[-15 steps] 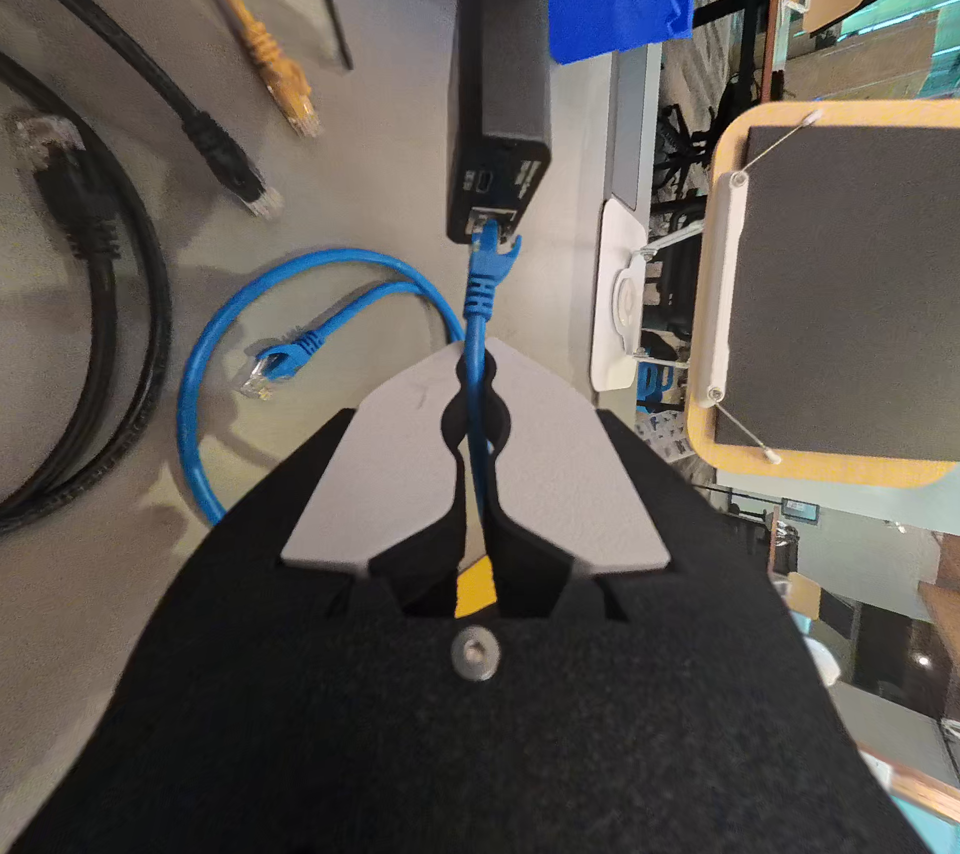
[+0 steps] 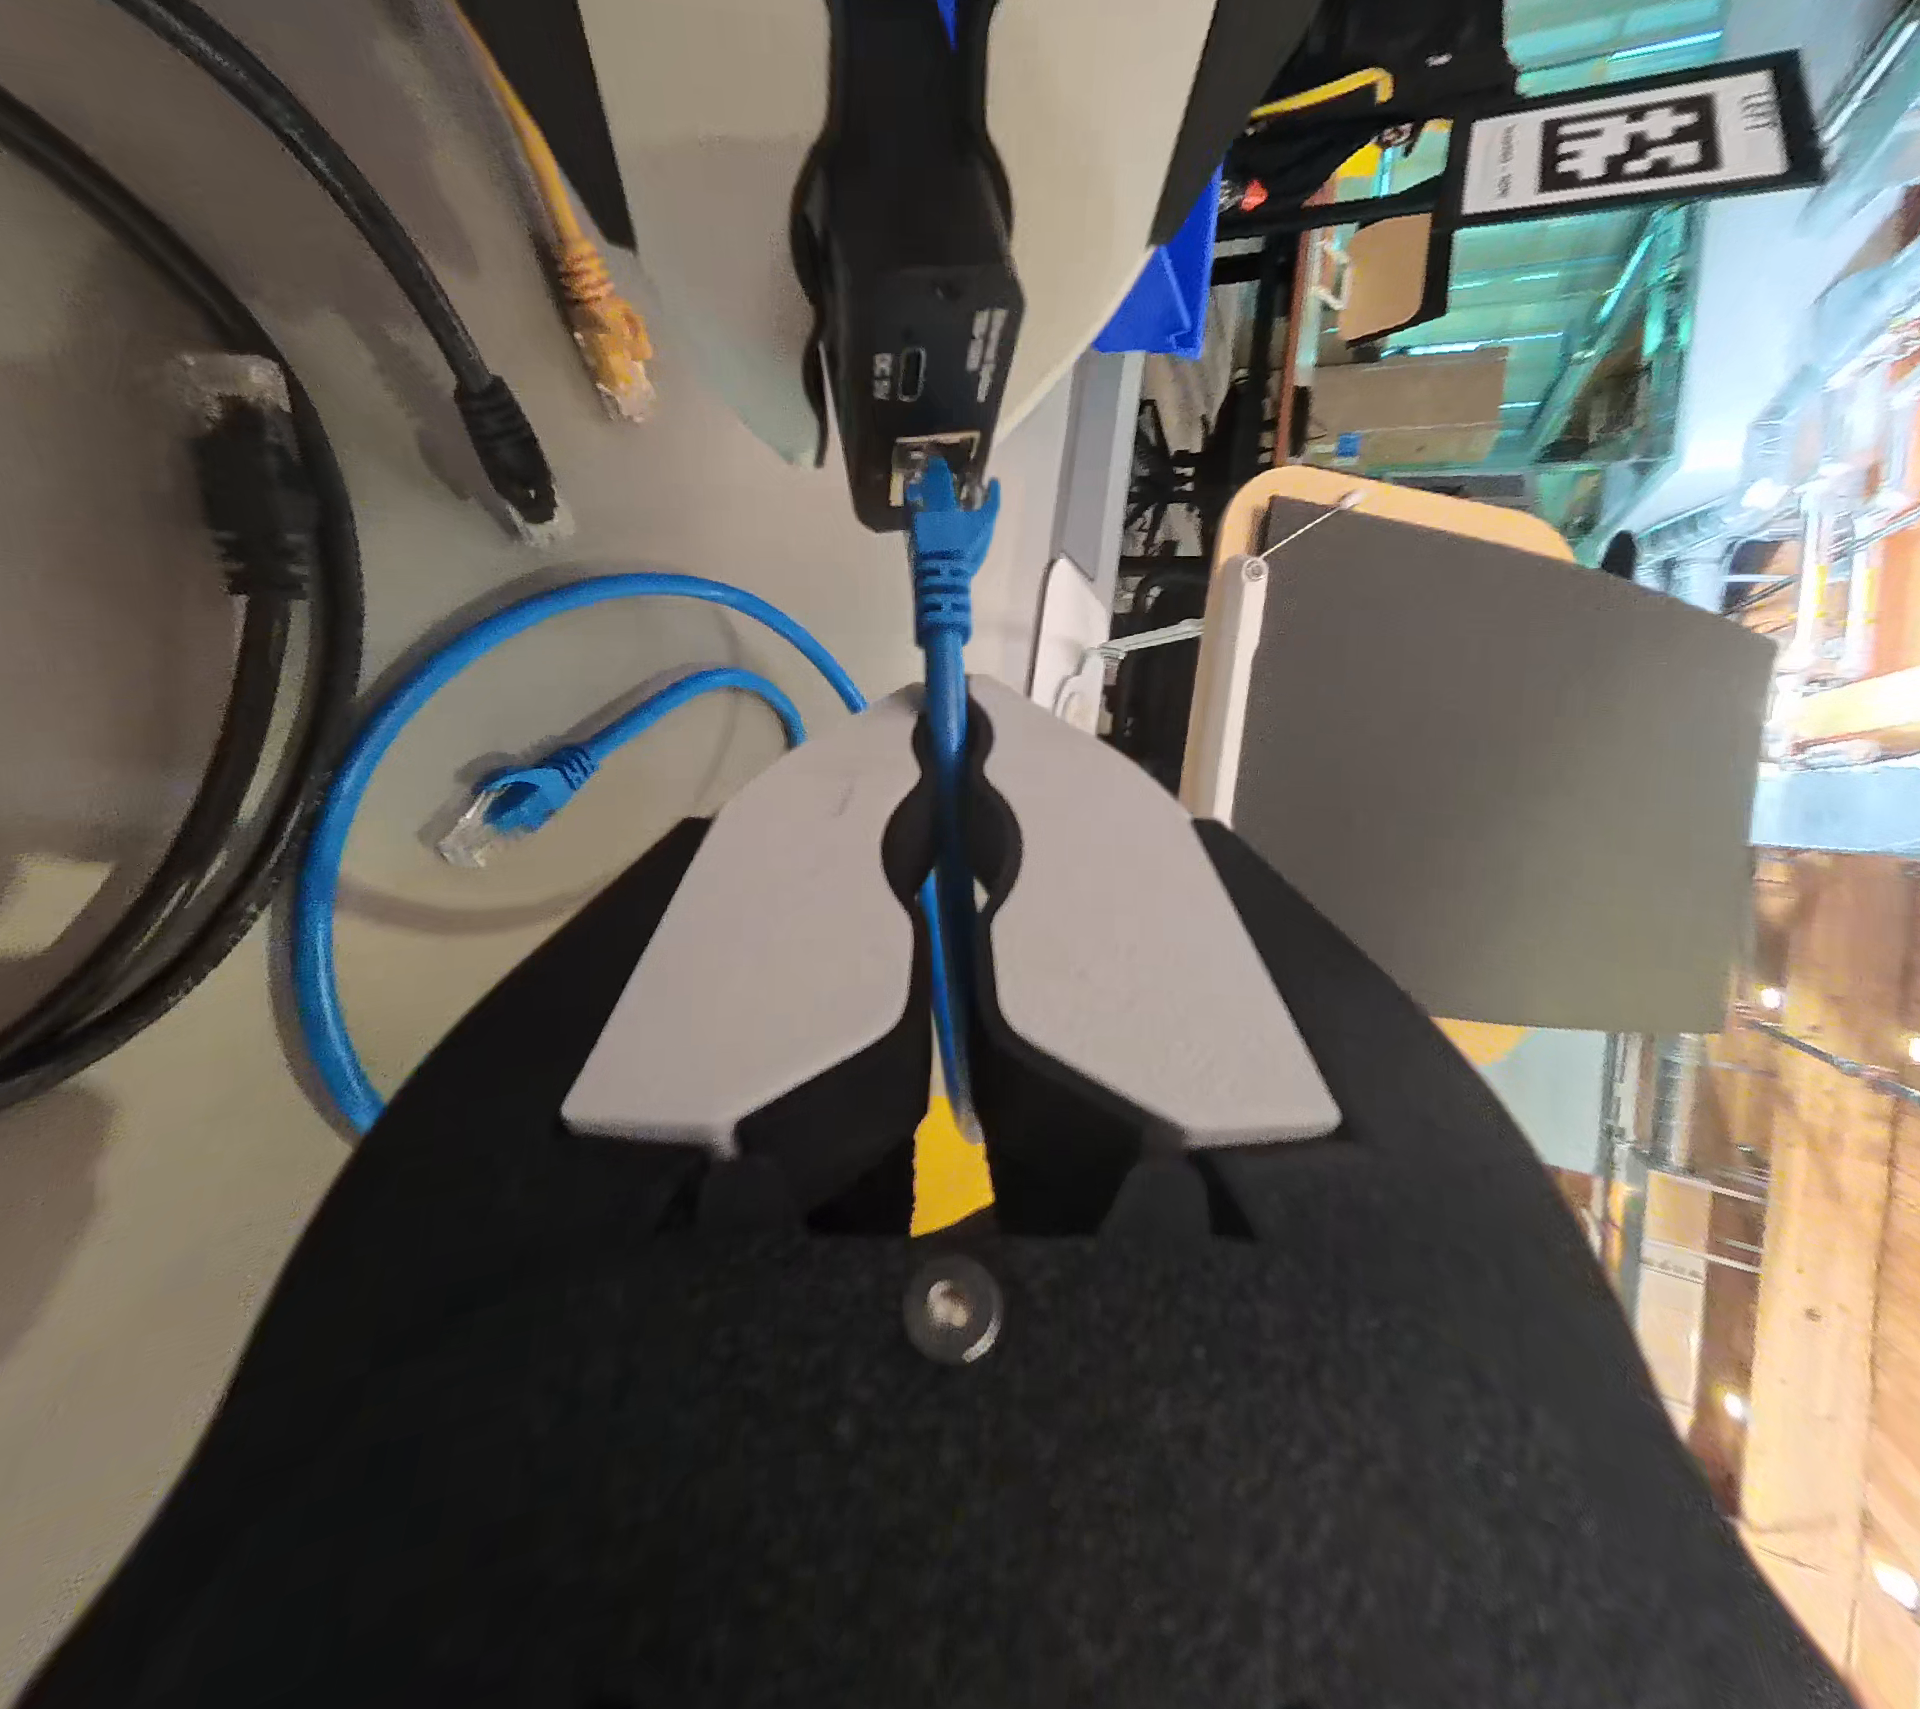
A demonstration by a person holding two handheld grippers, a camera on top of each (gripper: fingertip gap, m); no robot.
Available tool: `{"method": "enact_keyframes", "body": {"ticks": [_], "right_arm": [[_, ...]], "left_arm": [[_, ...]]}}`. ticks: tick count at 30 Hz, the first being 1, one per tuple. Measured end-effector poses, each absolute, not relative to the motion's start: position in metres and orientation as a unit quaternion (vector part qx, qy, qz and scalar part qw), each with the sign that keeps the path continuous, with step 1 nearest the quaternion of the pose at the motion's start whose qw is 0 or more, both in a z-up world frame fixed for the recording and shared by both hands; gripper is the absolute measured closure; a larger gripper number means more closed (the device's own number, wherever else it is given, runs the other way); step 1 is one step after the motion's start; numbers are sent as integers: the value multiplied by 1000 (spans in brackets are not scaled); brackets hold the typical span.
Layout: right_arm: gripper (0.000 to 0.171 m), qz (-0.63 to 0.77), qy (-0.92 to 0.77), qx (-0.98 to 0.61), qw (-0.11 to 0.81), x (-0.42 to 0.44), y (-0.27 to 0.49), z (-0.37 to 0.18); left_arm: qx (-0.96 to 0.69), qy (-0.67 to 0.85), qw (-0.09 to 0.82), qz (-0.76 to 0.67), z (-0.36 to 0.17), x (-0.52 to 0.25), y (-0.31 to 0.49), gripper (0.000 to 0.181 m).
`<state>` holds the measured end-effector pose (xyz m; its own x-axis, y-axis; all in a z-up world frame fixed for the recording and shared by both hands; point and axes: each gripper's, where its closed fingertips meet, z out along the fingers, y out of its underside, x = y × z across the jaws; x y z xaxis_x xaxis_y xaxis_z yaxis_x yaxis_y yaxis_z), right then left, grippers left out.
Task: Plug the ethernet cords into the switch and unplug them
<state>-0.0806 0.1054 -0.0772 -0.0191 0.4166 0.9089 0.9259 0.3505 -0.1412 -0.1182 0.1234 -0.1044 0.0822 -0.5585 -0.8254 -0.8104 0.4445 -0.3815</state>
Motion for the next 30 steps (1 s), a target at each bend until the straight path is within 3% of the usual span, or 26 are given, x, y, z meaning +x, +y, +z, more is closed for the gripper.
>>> {"method": "enact_keyframes", "body": {"ticks": [8, 11, 13, 17, 21, 25, 30], "right_arm": [[164, -195, -637, -544, 511, -73, 106, -79], [136, -44, -562, -646, 514, -69, 94, -67], [117, 111, -494, -723, 471, -66, 78, -62], [112, 302, -385, -776, 399, -51, 68, -48], [119, 162, -428, -763, 456, -25, 86, -62], [129, -18, -516, -728, 450, -21, 94, -88], [136, -128, -604, -673, 408, -31, 109, -107]], "left_arm": [[-464, 663, 569, 150, -98, -107, 134, 155], [-431, 647, 599, 192, -88, -103, 145, 155], [-410, 645, 606, 220, -87, -96, 155, 156], [-382, 657, 618, 202, -100, -65, 165, 156], [-379, 668, 621, 156, -119, -35, 165, 156], [-355, 684, 620, 148, -127, -27, 159, 156], [-390, 670, 620, 123, -136, -36, 163, 156]]}}
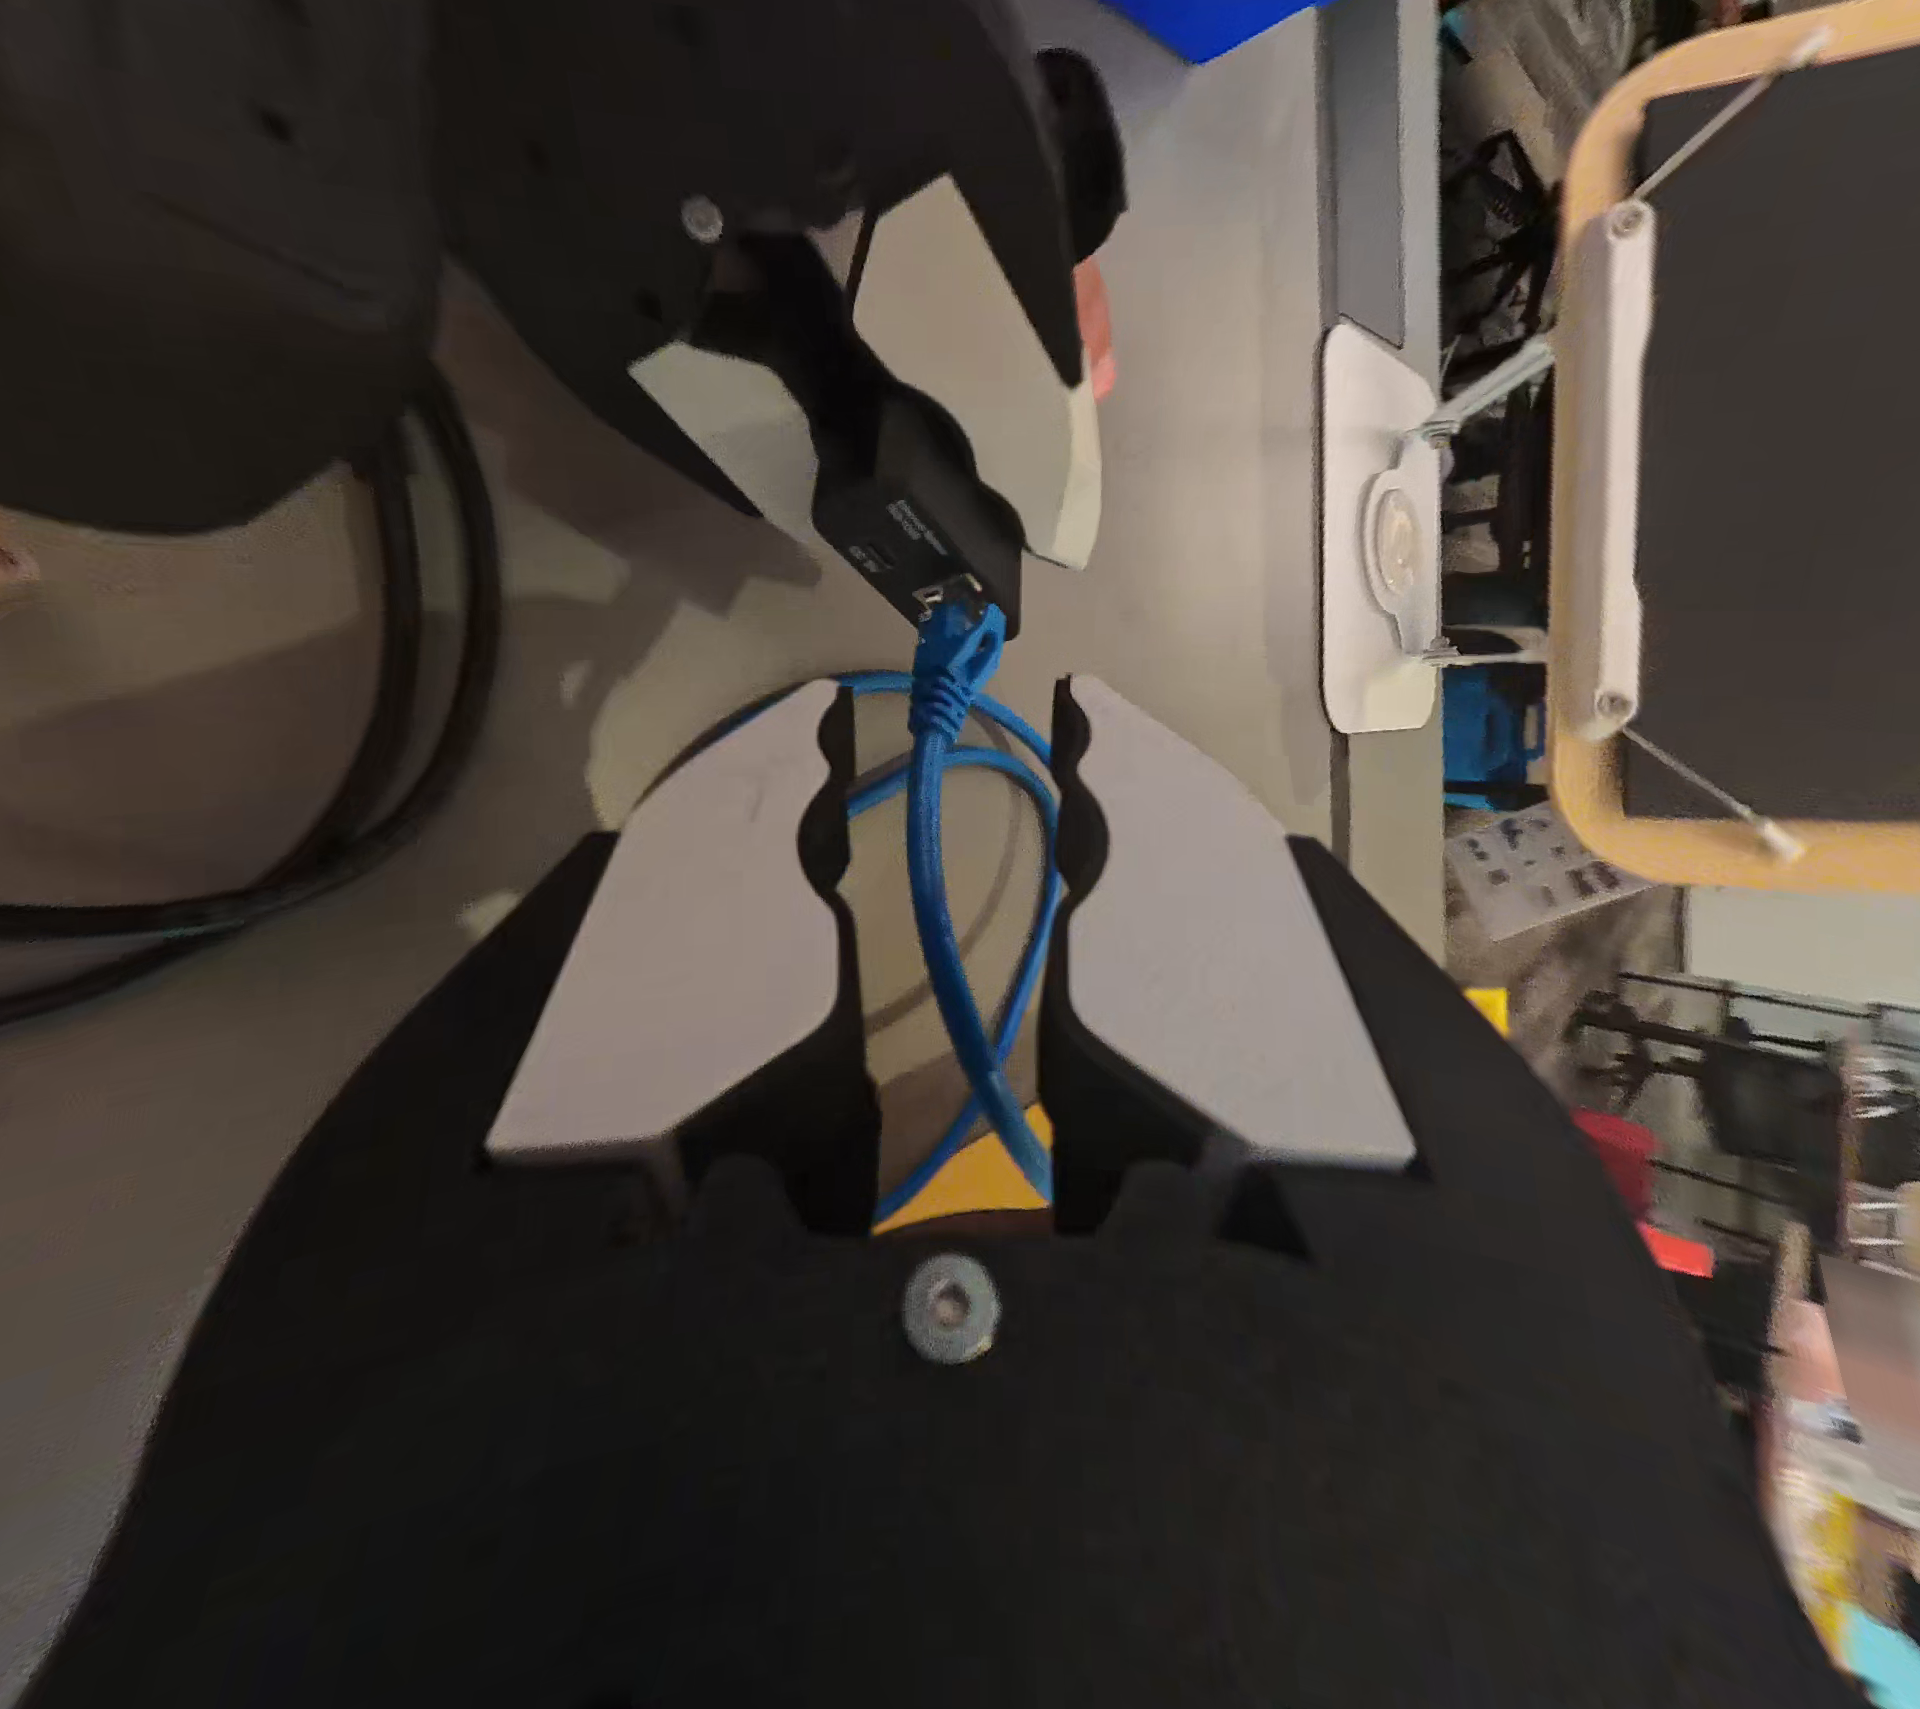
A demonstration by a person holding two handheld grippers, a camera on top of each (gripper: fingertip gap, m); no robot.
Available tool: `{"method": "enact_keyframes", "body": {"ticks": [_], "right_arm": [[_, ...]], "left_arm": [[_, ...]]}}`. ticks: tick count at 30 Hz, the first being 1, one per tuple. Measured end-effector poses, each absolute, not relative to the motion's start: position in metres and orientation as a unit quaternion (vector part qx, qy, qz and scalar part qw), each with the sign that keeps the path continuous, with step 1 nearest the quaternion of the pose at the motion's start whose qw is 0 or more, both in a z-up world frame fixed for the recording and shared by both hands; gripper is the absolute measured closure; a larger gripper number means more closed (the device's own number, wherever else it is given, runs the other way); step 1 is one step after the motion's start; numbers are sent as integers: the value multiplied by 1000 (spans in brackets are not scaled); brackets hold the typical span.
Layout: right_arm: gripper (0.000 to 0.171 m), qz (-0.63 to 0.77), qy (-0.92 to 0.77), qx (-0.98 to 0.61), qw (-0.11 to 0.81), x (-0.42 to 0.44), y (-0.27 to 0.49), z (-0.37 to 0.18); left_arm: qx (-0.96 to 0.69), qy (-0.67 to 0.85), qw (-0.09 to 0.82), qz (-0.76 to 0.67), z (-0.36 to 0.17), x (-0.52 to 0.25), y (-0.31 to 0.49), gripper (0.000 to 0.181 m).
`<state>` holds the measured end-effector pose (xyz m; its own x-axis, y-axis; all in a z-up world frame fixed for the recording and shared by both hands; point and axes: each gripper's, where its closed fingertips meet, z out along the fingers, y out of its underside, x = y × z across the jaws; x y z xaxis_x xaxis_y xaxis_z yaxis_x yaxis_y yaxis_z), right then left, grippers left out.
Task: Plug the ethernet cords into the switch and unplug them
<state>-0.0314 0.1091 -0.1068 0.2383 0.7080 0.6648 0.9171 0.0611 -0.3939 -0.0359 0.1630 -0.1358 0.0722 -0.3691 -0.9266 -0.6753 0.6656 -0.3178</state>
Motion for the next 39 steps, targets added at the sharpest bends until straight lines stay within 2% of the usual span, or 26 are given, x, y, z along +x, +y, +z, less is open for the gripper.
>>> {"method": "enact_keyframes", "body": {"ticks": [5, 23, 25, 39], "right_arm": [[149, -126, -635, -650, 398, -44, 114, -120], [147, -203, -677, -596, 381, -42, 121, -129], [153, -225, -678, -583, 388, -43, 123, -126], [156, -221, -706, -557, 378, -44, 118, -131]], "left_arm": [[-391, 670, 615, 139, -146, -41, 162, 156], [-409, 668, 610, 120, -143, -43, 160, 155], [-435, 664, 601, 91, -145, -44, 160, 155], [-426, 663, 607, 101, -144, -43, 158, 154]]}}
